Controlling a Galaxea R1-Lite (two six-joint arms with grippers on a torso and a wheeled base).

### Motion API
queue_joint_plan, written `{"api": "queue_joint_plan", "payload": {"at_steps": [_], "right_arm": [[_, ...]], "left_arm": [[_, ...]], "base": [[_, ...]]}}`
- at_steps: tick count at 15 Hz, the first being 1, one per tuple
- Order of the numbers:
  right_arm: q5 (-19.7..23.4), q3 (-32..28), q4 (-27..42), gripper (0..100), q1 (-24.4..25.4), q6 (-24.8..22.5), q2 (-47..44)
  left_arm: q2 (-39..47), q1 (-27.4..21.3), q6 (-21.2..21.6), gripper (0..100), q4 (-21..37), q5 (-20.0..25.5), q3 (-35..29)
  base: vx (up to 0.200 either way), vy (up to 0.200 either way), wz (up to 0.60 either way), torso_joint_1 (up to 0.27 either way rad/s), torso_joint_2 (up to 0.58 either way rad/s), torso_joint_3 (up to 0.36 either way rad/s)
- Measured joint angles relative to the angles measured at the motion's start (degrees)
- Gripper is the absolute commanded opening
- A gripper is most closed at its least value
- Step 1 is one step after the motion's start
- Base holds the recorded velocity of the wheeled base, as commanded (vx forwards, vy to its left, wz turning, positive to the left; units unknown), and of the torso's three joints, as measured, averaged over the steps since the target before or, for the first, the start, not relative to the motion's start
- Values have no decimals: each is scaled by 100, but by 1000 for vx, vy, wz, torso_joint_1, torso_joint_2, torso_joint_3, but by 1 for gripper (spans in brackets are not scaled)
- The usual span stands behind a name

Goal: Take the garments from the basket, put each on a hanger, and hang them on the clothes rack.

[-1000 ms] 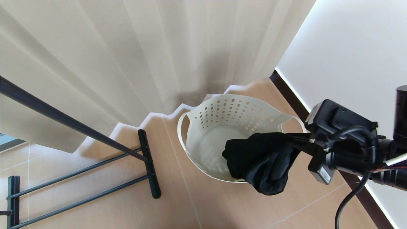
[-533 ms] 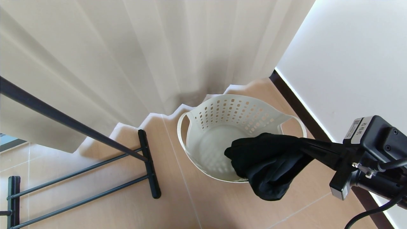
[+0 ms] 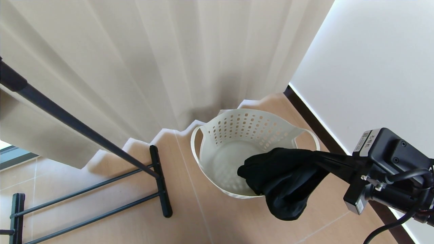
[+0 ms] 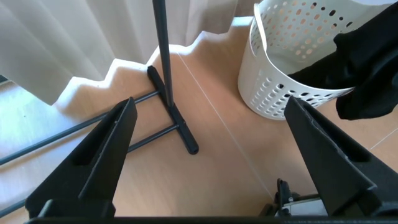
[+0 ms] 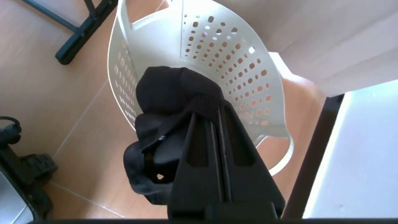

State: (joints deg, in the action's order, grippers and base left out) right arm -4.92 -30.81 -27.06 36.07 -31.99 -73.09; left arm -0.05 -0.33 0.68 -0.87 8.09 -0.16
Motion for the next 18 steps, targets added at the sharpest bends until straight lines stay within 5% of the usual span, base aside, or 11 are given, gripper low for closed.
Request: {"api": "queue_joint_plan", "payload": {"at_steps": [18], "right_arm": [[-49, -39, -2, 0, -40, 389, -66]], "left_arm": [[0, -2, 11, 100, 0, 5, 0]], "base": [[0, 0, 0, 0, 2, 203]]}}
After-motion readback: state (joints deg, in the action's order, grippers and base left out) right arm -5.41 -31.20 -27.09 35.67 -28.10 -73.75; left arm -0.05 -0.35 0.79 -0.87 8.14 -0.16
